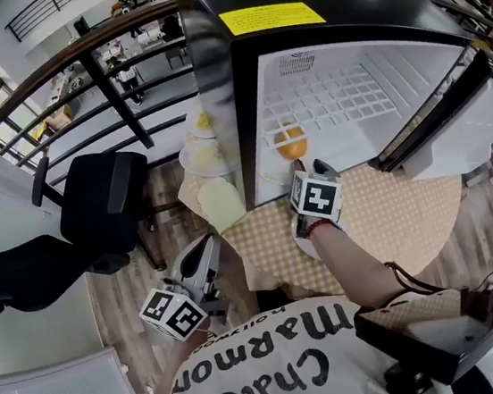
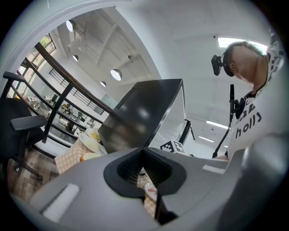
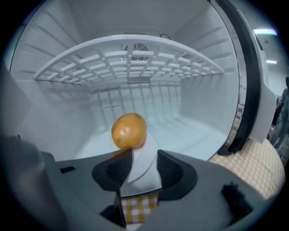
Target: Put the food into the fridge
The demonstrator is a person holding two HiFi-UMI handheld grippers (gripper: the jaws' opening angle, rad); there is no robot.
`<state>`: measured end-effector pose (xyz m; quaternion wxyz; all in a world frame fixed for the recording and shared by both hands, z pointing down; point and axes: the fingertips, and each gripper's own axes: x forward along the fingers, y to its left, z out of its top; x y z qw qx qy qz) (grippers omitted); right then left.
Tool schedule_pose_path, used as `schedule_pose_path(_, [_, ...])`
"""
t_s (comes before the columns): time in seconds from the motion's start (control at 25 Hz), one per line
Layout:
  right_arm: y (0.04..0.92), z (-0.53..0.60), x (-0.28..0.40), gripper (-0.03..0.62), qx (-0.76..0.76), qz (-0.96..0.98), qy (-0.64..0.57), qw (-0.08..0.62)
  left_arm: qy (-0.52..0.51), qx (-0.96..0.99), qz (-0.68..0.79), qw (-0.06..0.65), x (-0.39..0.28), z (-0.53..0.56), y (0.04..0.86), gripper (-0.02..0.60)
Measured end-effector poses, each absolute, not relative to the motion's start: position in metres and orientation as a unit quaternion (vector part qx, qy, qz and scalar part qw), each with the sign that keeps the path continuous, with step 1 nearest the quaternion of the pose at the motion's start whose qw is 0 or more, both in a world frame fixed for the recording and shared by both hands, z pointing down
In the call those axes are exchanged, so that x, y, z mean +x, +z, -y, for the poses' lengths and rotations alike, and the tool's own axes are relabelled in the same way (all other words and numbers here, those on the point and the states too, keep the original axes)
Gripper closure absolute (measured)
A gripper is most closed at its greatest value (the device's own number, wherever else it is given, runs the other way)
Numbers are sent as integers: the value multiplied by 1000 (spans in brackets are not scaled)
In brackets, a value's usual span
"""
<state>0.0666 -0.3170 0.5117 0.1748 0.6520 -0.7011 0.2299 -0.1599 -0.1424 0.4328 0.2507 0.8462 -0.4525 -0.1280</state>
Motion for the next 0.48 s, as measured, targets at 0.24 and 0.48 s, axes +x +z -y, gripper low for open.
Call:
schedule_pose_path(0.24, [500, 316, 75, 410, 658, 704, 197, 181, -131, 843, 466, 235, -167, 126, 418, 577])
schedule_pose_path(0.48, [465, 291, 90, 416, 651, 712, 250, 81, -141, 841, 478, 209, -171, 109, 399, 577])
